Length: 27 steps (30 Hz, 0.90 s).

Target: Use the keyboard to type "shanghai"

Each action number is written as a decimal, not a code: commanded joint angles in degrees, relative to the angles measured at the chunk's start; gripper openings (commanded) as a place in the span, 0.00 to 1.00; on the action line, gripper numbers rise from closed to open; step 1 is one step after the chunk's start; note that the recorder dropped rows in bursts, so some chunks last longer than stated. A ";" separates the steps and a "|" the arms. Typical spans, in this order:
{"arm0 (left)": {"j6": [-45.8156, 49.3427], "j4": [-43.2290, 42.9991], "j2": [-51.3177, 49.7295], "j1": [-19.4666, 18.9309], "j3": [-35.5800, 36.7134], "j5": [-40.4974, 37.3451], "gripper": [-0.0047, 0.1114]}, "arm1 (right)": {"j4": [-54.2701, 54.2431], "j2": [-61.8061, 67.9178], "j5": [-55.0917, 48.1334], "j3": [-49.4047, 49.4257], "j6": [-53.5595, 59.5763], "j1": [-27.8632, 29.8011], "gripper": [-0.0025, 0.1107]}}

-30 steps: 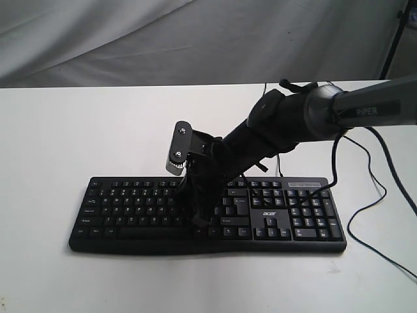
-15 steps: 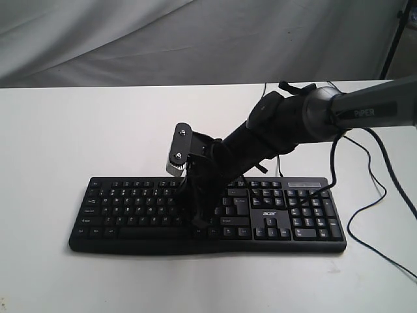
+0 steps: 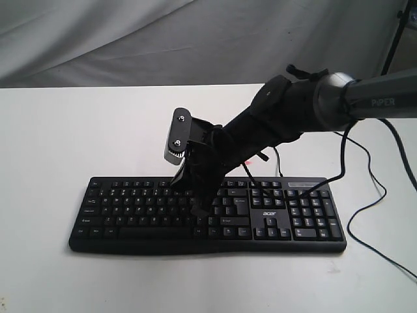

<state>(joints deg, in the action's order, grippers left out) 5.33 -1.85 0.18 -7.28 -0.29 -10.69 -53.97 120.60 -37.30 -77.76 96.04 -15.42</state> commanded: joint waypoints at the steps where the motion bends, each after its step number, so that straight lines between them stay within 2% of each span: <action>1: -0.16 0.03 -0.18 0.22 0.29 0.17 0.05 | -0.17 -0.45 0.82 -0.30 -0.01 0.28 0.02; 16: -0.16 0.03 -0.18 0.22 0.29 0.17 0.05 | -0.17 -1.35 0.82 -0.30 -0.11 0.28 0.02; 23: -0.16 0.03 -0.18 0.22 0.29 0.17 0.05 | 1.18 -9.76 -3.05 -0.30 -5.69 0.28 0.02; 27: -0.16 0.03 -0.18 0.22 0.29 0.17 0.05 | 2.21 -15.41 -1.40 -0.30 -8.15 0.18 0.02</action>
<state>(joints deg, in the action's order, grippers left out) 5.33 -1.85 0.18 -7.28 -0.29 -10.69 -52.93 108.24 -39.38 -77.76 89.75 -15.42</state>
